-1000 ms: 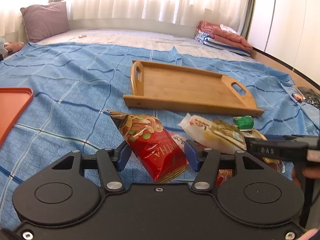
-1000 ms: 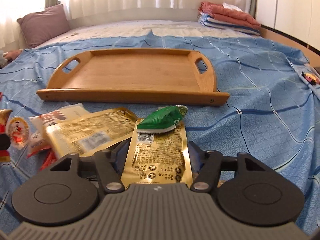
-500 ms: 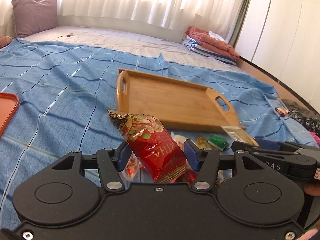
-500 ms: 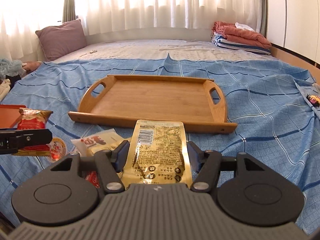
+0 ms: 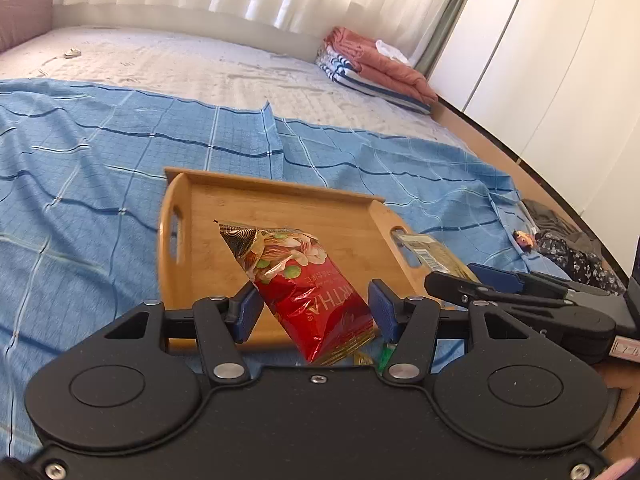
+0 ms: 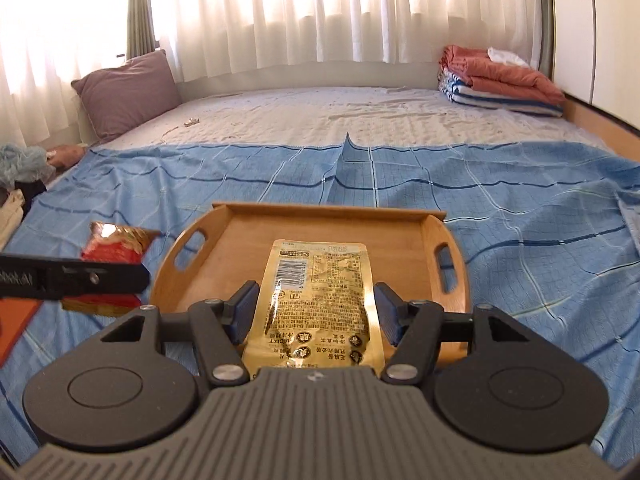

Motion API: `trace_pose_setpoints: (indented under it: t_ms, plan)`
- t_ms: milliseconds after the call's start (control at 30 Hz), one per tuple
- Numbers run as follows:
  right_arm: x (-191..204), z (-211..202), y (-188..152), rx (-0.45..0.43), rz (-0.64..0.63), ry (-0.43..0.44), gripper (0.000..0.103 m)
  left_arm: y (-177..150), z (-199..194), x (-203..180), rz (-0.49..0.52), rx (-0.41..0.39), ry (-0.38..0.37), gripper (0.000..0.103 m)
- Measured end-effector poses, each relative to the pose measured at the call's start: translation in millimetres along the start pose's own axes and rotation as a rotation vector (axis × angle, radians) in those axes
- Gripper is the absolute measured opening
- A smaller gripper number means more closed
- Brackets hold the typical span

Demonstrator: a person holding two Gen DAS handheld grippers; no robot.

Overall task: Organize snacks
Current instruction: 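Carry both snacks onto the wooden tray and open both tools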

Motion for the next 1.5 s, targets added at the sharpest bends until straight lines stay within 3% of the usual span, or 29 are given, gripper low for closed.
trace_pose_setpoints:
  t_ms: [167,367,500,633,1500]
  plan:
    - [-9.3,41.3,19.3,0.035,0.022,-0.036,0.065,19.1,51.8,11.0,-0.011,0.057,0.025,0.055]
    - [-29.6,88.2,16.5,0.091,0.089,-0.062,0.065,18.1,110.8,23.0,-0.012,0.100,0.065,0.055]
    - [-41.4,110.1,6.3,0.114,0.116,-0.078,0.065,13.4,134.8,25.0,-0.009,0.071,0.030,0.055]
    - [-49.8,125.5,-5.0,0.126,0.094,-0.107,0.065,4.3,154.9,26.0,-0.009,0.099,0.020,0.055]
    - [-53.2,142.1,-24.4,0.077,-0.011,-0.119,0.065,-14.4,185.4,15.9,0.102,0.134,0.062,0.056]
Point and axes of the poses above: each gripper's, at about its wrist camera, not at the fingertips, and z roughly the way its jaws point, x to its left, y to its top, the point moved 7 cm from there along z, roughly the way its jaws point, and after that the axes turned 14 degrees about z, right-handed, at the moved point
